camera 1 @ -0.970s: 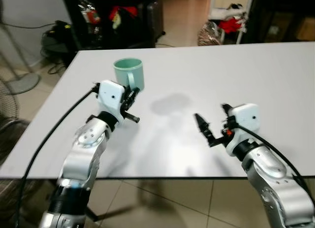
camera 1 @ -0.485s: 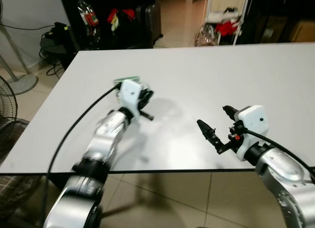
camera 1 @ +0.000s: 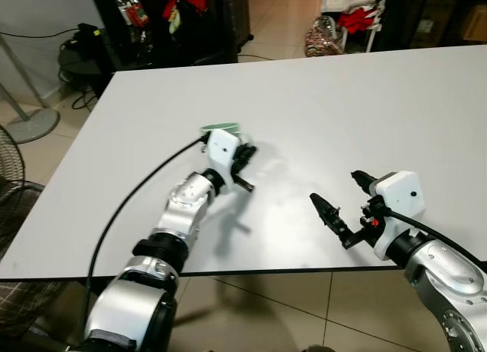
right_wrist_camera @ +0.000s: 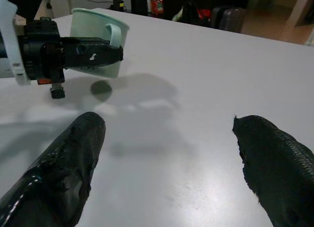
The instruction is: Setting the table
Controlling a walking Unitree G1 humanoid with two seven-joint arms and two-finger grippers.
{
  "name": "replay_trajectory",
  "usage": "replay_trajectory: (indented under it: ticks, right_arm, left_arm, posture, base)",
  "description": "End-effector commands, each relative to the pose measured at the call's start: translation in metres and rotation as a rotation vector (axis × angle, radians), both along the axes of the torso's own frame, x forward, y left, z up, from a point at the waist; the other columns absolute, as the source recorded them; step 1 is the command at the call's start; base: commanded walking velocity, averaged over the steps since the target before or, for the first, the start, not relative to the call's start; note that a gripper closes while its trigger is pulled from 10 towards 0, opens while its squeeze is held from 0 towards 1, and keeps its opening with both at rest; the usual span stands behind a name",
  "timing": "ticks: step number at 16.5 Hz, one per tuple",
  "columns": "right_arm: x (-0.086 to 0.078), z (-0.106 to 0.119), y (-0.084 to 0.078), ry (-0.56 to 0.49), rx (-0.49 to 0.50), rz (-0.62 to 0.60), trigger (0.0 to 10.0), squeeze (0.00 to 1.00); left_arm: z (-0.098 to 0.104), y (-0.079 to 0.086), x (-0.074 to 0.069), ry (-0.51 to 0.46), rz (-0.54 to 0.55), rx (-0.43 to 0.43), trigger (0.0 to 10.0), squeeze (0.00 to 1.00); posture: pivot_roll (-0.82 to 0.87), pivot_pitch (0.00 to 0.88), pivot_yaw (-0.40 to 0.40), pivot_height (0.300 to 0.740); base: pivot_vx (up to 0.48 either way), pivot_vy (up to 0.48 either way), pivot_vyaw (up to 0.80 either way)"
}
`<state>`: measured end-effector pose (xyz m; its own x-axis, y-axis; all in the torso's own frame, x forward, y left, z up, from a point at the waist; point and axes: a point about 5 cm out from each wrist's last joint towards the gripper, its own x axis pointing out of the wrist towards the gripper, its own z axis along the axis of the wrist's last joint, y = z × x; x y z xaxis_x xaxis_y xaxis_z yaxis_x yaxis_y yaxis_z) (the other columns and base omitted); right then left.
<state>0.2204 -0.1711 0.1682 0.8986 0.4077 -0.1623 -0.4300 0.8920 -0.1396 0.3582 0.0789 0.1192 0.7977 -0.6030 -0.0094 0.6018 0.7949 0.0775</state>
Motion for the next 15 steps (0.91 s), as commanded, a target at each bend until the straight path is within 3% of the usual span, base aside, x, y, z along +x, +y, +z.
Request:
replay_trajectory:
  ticks: [1,4,5,6,11,15]
  right_arm:
    - [-0.004,0.006,0.000,-0.016,-0.007,-0.006,10.0,0.00]
    - [-0.008,0.008,-0.002,-0.013,-0.021,-0.008,10.0,0.00]
    - [-0.009,0.008,-0.001,-0.009,-0.022,-0.005,10.0,0.00]
    - [-0.011,0.006,0.001,0.007,-0.014,0.012,10.0,0.00]
    - [-0.012,0.005,0.004,0.021,-0.006,0.033,10.0,0.00]
    - [-0.008,0.004,0.010,0.023,0.007,0.063,10.0,0.00]
  left_arm:
    - [0.001,0.000,0.002,-0.002,0.000,-0.018,10.0,0.00]
    - [-0.009,0.005,0.003,0.058,0.074,-0.052,10.0,0.00]
    - [-0.012,0.006,0.003,0.068,0.084,-0.052,10.0,0.37]
    - [-0.020,0.011,-0.001,0.101,0.091,-0.069,10.0,1.00]
    - [-0.029,0.024,-0.008,0.121,0.054,-0.107,10.0,1.00]
    - [-0.035,0.050,-0.016,0.084,0.028,-0.063,10.0,1.00]
  posture:
    - [-0.31,0.097,0.140,0.740]
    - [-0.33,0.108,0.141,0.740]
    - [-0.33,0.108,0.141,0.740]
    - [-0.33,0.112,0.137,0.740]
    - [-0.31,0.106,0.118,0.740]
    - [-0.28,0.101,0.102,0.740]
  base:
    - [0.000,0.000,0.00]
    - [0.000,0.000,0.00]
    - [0.000,0.000,0.00]
    - [0.000,0.000,0.00]
    - [0.000,0.000,0.00]
    - [0.000,0.000,0.00]
